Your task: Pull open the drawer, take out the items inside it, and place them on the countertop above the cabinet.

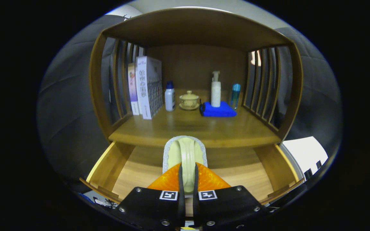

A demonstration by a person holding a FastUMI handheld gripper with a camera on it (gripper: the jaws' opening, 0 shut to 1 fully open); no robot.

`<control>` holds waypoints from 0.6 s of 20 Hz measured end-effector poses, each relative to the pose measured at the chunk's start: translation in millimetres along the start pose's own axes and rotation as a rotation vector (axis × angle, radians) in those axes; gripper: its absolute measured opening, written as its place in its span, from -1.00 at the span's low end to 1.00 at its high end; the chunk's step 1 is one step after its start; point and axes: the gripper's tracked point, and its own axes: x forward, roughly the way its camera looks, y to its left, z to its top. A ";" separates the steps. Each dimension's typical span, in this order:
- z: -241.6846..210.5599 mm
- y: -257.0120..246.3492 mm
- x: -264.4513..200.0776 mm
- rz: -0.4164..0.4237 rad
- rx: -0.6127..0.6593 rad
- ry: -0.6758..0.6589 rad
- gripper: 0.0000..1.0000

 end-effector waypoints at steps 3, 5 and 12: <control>33.9 -5.0 4.5 -0.013 0.021 -0.053 -0.81; 51.6 -13.7 13.0 -0.038 0.016 -0.067 -0.81; 86.0 -29.3 69.4 -0.084 -0.058 -0.090 -0.81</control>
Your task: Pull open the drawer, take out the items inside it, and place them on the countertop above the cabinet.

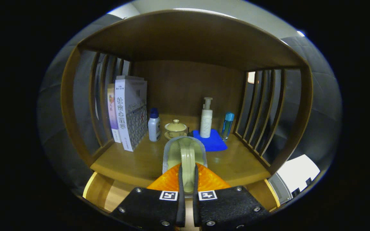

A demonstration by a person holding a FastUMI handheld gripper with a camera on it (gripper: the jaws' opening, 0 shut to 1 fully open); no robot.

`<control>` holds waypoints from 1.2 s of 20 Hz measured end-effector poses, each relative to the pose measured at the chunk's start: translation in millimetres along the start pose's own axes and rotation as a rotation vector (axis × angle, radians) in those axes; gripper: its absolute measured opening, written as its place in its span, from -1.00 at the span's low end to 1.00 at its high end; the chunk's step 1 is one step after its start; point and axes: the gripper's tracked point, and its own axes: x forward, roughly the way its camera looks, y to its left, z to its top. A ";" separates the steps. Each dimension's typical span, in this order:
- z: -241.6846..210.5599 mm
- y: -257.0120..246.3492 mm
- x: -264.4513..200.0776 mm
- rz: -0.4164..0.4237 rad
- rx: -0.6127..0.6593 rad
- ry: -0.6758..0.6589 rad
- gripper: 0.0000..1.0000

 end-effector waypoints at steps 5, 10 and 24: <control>-8.5 2.1 43.8 0.001 -0.034 0.052 -0.78; -23.1 7.5 78.8 0.005 -0.008 0.145 -0.73; -3.9 13.6 52.0 0.117 0.262 0.040 0.38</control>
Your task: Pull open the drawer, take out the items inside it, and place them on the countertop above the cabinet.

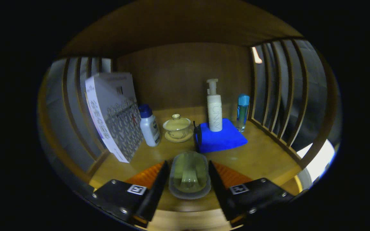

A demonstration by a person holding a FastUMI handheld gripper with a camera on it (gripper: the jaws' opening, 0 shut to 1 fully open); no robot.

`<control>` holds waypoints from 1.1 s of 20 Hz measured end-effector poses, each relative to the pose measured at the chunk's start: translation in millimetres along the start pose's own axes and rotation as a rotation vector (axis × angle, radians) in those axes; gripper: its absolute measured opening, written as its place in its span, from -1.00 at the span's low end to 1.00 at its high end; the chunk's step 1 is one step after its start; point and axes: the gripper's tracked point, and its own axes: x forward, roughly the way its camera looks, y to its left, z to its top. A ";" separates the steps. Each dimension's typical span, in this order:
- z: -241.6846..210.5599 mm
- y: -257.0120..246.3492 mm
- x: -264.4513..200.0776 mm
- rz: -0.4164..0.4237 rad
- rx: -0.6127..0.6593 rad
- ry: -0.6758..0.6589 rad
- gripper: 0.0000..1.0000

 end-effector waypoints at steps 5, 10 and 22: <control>27.5 -9.9 -97.5 0.066 0.096 -0.240 0.90; 14.1 -12.0 -199.4 0.060 -0.018 -0.411 0.90; -151.5 15.4 -271.0 0.139 -0.177 -0.328 0.91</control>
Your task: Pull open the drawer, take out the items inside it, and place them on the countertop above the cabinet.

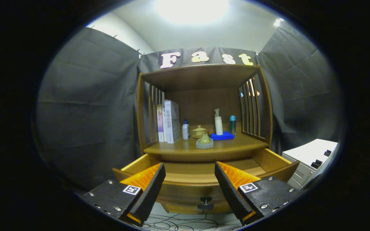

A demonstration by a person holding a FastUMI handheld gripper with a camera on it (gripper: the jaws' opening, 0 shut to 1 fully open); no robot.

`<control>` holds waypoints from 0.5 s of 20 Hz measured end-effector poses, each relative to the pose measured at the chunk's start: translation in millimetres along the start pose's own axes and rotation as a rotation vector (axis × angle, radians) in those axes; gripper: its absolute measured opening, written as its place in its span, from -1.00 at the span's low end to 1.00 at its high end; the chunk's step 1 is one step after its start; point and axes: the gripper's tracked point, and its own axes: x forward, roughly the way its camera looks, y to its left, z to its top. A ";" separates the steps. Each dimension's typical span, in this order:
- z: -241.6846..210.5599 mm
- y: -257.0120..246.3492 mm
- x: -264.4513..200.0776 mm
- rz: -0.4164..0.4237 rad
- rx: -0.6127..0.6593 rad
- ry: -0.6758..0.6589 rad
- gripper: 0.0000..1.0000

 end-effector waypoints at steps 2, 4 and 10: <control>-22.5 3.3 -6.2 0.000 -0.019 0.032 0.91; -41.2 3.6 -8.9 -0.008 -0.016 0.058 0.91; -80.2 -11.7 2.5 -0.070 -0.017 0.132 0.92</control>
